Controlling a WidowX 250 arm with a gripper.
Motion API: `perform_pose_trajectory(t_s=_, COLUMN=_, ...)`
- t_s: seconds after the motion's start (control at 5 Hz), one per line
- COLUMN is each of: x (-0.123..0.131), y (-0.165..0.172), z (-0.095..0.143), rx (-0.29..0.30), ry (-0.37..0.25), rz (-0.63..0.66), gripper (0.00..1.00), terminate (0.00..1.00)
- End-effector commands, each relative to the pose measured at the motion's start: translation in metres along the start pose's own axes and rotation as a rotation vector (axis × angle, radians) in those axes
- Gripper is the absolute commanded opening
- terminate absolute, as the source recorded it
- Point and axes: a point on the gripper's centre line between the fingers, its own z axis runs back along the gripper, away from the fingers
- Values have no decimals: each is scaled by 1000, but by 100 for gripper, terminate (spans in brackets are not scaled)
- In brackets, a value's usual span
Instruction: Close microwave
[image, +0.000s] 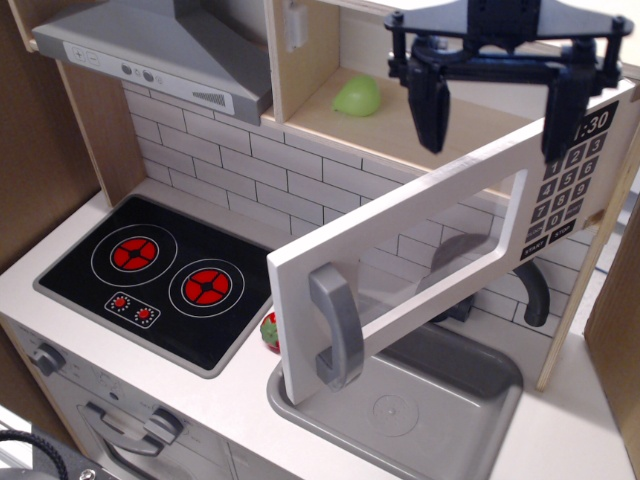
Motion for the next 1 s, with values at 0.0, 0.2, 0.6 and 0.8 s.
perform_pose_trajectory(t_s=0.0, x=5, y=16, z=-7, rx=101, ry=4, rz=-76, gripper=100, terminate=0)
perform_pose_trajectory(t_s=0.2, x=9, y=22, z=-12, rx=155, ry=-13, rz=-55, gripper=100, terminate=0)
perform_pose_trajectory(t_s=0.6, x=26, y=32, z=-15, rx=209, ry=-20, rz=-14, gripper=100, terminate=0)
perform_pose_trajectory(t_s=0.8, x=32, y=32, z=-2, rx=221, ry=-10, rz=2, gripper=100, terminate=0)
